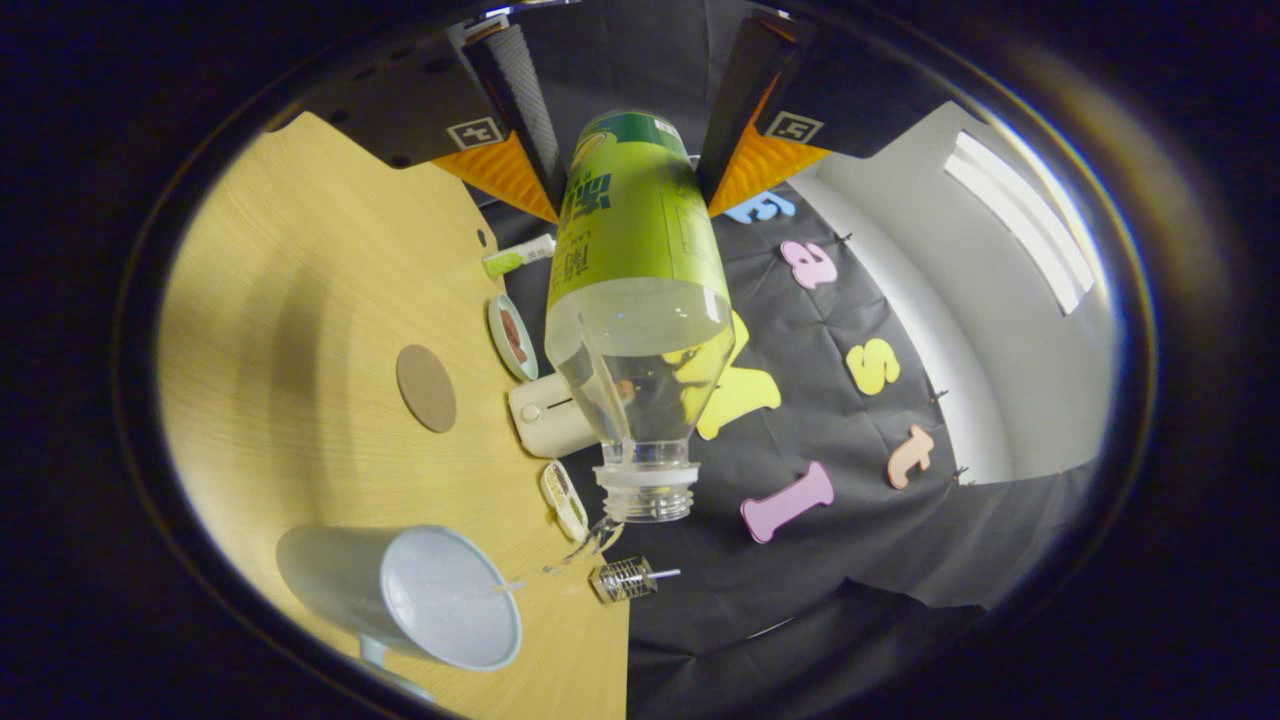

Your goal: Take the bottle from table, then pour the juice into the cup, finally place the bottle on the coaster

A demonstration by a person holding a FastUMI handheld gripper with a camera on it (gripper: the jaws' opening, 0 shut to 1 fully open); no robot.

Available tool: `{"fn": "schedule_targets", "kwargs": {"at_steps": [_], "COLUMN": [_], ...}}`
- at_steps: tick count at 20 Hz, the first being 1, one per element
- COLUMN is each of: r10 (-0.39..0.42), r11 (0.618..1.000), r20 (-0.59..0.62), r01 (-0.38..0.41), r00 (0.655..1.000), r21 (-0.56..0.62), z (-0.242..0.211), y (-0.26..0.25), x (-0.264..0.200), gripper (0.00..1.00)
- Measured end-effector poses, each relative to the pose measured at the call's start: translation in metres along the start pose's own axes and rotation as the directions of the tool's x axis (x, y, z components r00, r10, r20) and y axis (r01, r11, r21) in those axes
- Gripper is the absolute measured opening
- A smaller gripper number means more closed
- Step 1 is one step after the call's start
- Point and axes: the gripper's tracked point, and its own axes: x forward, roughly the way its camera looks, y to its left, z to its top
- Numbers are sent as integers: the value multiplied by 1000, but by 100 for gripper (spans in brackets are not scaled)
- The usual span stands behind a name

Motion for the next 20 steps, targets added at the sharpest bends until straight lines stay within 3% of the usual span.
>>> {"fn": "schedule_targets", "kwargs": {"at_steps": [20], "r10": [78], "r11": [992], "r20": [8], "r01": [-78], "r00": [997], "r21": [104], "z": [-8], "y": [20], "x": [8], "gripper": [79]}}
